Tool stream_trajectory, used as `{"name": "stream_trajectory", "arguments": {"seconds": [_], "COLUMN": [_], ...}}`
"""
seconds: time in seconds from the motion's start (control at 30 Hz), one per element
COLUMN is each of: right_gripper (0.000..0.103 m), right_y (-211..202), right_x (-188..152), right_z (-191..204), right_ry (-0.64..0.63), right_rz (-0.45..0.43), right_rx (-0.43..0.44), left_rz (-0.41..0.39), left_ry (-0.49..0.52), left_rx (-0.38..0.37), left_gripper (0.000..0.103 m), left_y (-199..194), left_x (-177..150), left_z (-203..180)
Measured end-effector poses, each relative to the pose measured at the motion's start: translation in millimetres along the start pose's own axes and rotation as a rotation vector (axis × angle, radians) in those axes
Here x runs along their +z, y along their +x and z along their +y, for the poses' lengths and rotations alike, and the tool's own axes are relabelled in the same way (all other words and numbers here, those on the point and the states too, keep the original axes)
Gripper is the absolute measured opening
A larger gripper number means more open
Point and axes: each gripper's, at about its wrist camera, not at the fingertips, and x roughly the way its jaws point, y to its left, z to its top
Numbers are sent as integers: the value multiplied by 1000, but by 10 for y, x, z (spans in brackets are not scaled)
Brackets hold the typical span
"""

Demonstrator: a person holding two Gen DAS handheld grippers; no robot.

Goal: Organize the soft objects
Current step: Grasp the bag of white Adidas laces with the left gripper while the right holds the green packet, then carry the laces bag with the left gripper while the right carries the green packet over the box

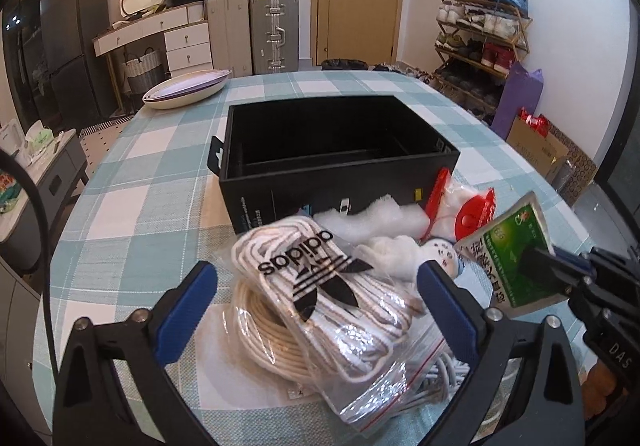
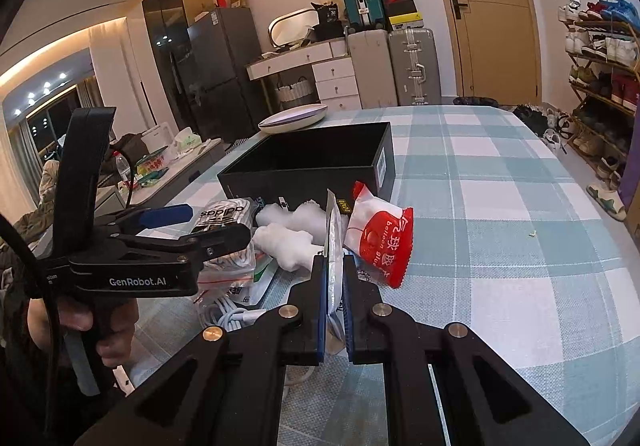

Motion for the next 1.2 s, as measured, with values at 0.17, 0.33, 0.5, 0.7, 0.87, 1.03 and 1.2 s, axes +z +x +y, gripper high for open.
{"name": "stream_trajectory", "arguments": {"seconds": [0.17, 0.33, 0.5, 0.7, 0.87, 1.03, 1.2], "right_gripper": [7, 7, 7, 7, 7, 7, 7], "right_y": [6, 9, 0, -16, -54, -113, -156], "right_x": [-4, -11, -9, 17, 49, 102, 188], "right_z": [4, 27, 53, 64, 51, 33, 26], "right_ry": [1, -3, -14, -23, -19, -7, -5], "right_rz": [0, -2, -12, -31, -49, -78, -104], "right_rx": [1, 2, 7, 20, 32, 51, 64], "left_rz": [33, 14, -4, -28, -59, -91, -126], "left_ry": [6, 10, 2, 11, 25, 27, 31], "left_rx": [-48, -73, -90, -113, -121, -116, -106], "left_gripper": [66, 45, 34, 30, 30, 30, 30], "left_y": [-1, -87, -154, -254, -354, -446, -524], "left_x": [-94, -160, -180, -200, -185, -144, -57], "left_z": [8, 41, 75, 75, 75, 126, 205]}}
